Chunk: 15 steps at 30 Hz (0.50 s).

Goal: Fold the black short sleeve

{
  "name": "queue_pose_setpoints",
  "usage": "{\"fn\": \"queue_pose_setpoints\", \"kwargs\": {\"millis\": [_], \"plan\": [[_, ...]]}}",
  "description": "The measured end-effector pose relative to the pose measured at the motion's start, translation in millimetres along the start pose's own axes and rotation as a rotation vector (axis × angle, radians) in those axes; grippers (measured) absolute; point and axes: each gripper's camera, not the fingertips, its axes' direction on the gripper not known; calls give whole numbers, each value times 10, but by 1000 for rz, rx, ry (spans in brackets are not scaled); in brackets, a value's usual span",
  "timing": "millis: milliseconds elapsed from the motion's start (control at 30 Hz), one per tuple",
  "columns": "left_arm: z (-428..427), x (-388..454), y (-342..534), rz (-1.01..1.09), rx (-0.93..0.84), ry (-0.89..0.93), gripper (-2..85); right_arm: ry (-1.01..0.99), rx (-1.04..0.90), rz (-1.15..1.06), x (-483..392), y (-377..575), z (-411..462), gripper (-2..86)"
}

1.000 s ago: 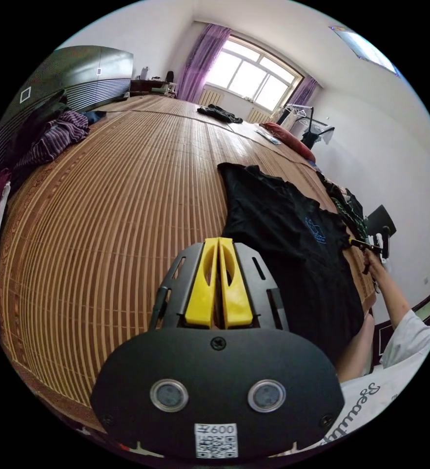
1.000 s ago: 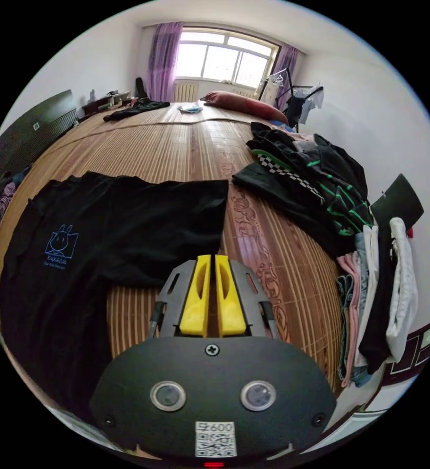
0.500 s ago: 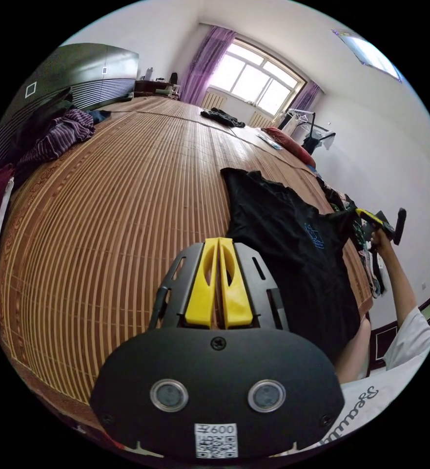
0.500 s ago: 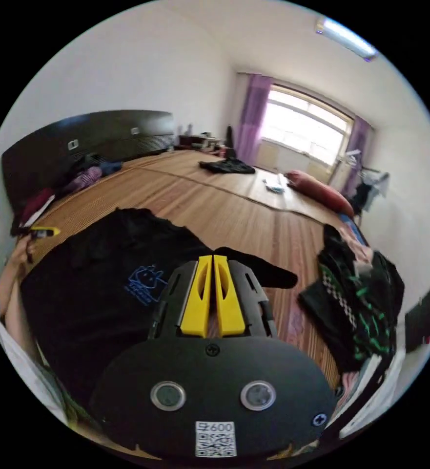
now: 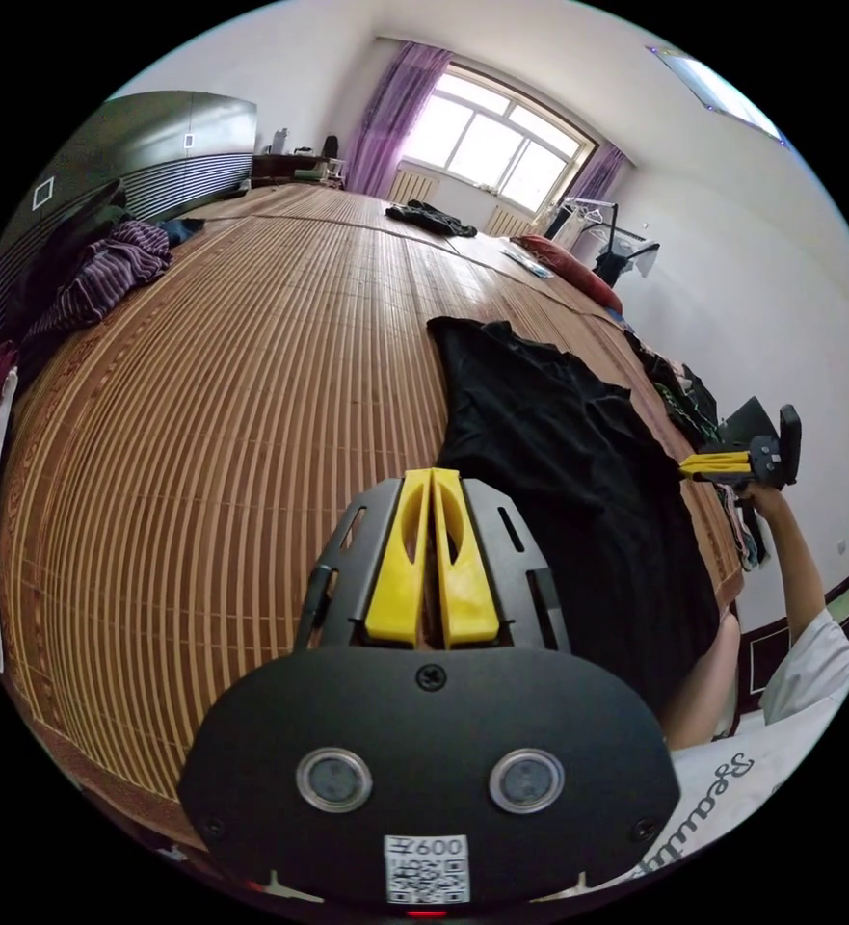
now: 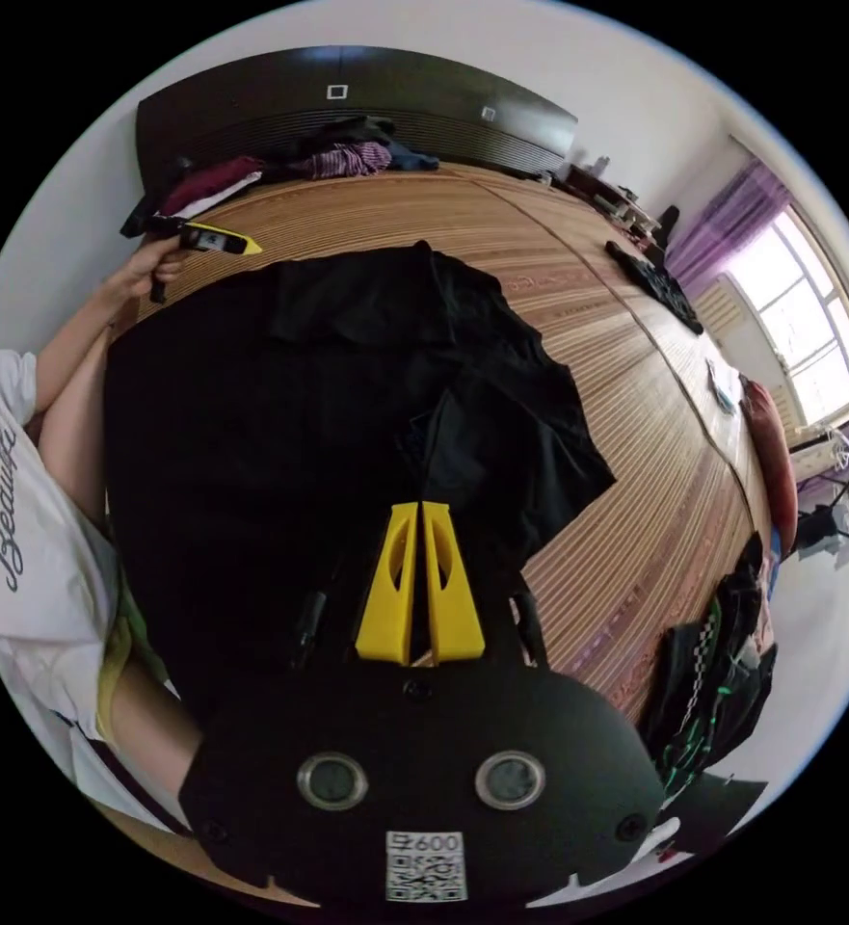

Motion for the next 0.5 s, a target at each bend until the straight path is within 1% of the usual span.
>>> {"fn": "queue_pose_setpoints", "kwargs": {"millis": [100, 167, 200, 233, 333, 433, 500], "plan": [[156, 79, 120, 89, 30, -2, 5, 122, 10, 27, -281, 62, -130, 1], [294, 225, 260, 184, 41, 4, 10, 287, 29, 29, -556, 187, -254, 5], [328, 271, 293, 211, 41, 8, 10, 310, 34, 27, -608, 229, -280, 4], [402, 374, 353, 258, 44, 8, 12, 319, 41, 24, -678, 324, -329, 1], [590, 656, 412, 290, 61, 5, 13, 274, 61, 59, -715, 587, -458, -1], [865, 1042, 436, 381, 8, 30, 14, 252, 140, 96, -696, 891, -598, -4], [1050, 1300, 466, 453, -32, 15, 15, 261, 166, 118, -657, 1042, -630, -5]]}}
